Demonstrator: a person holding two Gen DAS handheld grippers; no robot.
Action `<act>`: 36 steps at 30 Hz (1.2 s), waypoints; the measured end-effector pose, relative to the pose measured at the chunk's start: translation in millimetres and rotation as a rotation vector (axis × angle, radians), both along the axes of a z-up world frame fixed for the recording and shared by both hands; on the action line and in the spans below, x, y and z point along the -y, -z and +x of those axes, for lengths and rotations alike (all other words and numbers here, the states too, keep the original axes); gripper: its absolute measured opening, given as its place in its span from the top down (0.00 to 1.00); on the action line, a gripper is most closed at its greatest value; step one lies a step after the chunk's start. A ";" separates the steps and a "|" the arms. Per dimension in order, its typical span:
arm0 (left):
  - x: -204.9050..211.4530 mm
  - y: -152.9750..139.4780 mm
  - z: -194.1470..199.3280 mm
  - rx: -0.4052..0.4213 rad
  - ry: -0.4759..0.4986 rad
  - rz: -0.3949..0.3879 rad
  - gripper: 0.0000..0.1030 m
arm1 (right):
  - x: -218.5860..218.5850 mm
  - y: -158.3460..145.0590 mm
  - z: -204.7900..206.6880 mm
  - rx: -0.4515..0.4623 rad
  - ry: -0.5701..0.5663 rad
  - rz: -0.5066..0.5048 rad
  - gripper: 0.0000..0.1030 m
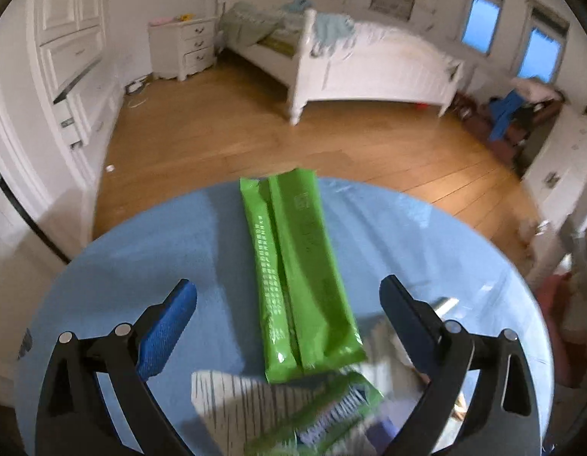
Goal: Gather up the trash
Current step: 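Grasp a green packet with left tool while right grasps blue wipes pack, then carry the green packet and wipes pack to the black bin and release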
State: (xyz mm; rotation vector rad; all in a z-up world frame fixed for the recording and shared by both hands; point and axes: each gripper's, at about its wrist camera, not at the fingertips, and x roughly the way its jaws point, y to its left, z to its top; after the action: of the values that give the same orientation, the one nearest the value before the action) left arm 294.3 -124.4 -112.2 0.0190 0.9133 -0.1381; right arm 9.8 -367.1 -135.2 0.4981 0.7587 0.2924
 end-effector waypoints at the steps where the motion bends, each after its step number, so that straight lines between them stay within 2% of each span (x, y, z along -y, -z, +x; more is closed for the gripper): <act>1: 3.0 4.6 5.4 -0.019 -0.002 0.013 0.08 | -0.7 0.8 0.9 0.000 0.000 -0.001 0.52; 2: 4.6 8.6 8.7 -0.033 -0.006 0.012 0.12 | -0.6 1.7 1.8 -0.002 0.000 0.003 0.52; 3: 4.0 11.1 10.2 -0.042 -0.005 0.008 0.30 | -0.6 2.0 3.5 -0.002 0.000 0.006 0.52; 4: 4.1 16.4 12.3 -0.064 0.003 0.006 0.42 | -0.6 2.3 5.0 -0.002 0.001 0.007 0.52; 7: 4.7 16.9 9.6 -0.013 0.023 0.047 0.66 | -0.4 2.9 10.4 0.000 0.002 0.010 0.52; 10: -16.0 12.4 3.7 0.000 0.022 -0.059 0.79 | -0.3 5.4 12.8 -0.003 0.005 0.019 0.52; 13: -31.7 0.8 -6.8 0.037 0.037 -0.133 0.80 | 1.1 4.2 15.6 -0.006 0.005 0.035 0.52; 15: -38.8 -12.9 -20.3 0.074 0.039 -0.166 0.80 | 1.6 -7.2 24.6 0.013 -0.003 0.051 0.52; 17: -49.9 -35.1 -38.8 0.120 0.032 -0.210 0.80 | 1.0 -29.6 36.9 0.062 -0.013 0.054 0.52; 21: -59.2 -77.2 -73.3 0.217 0.029 -0.261 0.80 | -7.4 -106.5 72.9 0.242 -0.040 0.034 0.52; 23: -59.2 -102.6 -94.2 0.276 0.040 -0.271 0.80 | -9.5 -136.2 87.3 0.297 -0.041 0.020 0.52; 25: -58.3 -125.9 -111.2 0.320 0.060 -0.280 0.79 | -10.1 -165.7 101.9 0.338 -0.041 0.012 0.52; 28: -48.7 -149.6 -126.9 0.360 0.097 -0.290 0.79 | -6.1 -187.1 103.2 0.368 -0.034 0.006 0.52; 30: -37.2 -155.8 -137.1 0.373 0.123 -0.300 0.79 | 1.3 -188.3 89.5 0.382 -0.037 0.008 0.52; 32: -19.0 -155.5 -152.5 0.371 0.170 -0.318 0.79 | 10.7 -174.8 68.3 0.370 -0.013 -0.026 0.52; 36: 37.2 -130.1 -179.5 0.319 0.284 -0.349 0.79 | 43.5 -119.2 25.0 0.270 0.123 -0.077 0.52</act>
State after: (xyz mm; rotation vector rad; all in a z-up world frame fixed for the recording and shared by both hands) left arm 114.8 -161.6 17.9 -0.1505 0.5550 -0.5424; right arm 34.9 -410.5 -15.9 0.4204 0.4731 0.2095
